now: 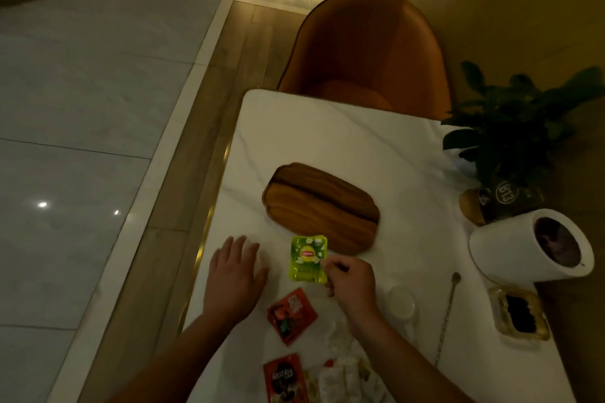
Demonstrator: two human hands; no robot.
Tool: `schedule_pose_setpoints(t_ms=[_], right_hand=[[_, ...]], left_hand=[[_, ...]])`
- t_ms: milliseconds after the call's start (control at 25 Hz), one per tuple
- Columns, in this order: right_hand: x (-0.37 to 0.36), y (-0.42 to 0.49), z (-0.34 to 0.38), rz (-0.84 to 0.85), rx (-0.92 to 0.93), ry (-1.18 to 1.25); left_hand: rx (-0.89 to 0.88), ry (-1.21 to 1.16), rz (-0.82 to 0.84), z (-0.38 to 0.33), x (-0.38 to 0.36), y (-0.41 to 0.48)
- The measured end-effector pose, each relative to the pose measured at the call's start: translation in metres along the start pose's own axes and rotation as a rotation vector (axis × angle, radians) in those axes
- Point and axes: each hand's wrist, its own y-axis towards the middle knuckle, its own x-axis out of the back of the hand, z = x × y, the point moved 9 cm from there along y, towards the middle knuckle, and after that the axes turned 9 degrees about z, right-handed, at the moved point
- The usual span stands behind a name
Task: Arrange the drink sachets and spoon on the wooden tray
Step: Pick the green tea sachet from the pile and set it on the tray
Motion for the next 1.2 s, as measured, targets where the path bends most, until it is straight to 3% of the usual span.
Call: schedule_pose_setpoints(t_ms=[120, 520, 1200], right_hand=[[-0.003, 0.033, 0.008, -0.019, -0.018, 0.005], [-0.024, 0.132, 0.031, -0.15, -0.165, 0.23], [-0.036, 0.188, 0.03, -0.217, -0.171, -0.114]], left_hand=[[-0.025, 0.161, 0.096, 0.011, -0.024, 0.022], [-0.031, 0.214, 0.023, 0.016, -0.039, 0.023], [-0.004, 0.212, 0.038, 0.019, -0.039, 0.025]])
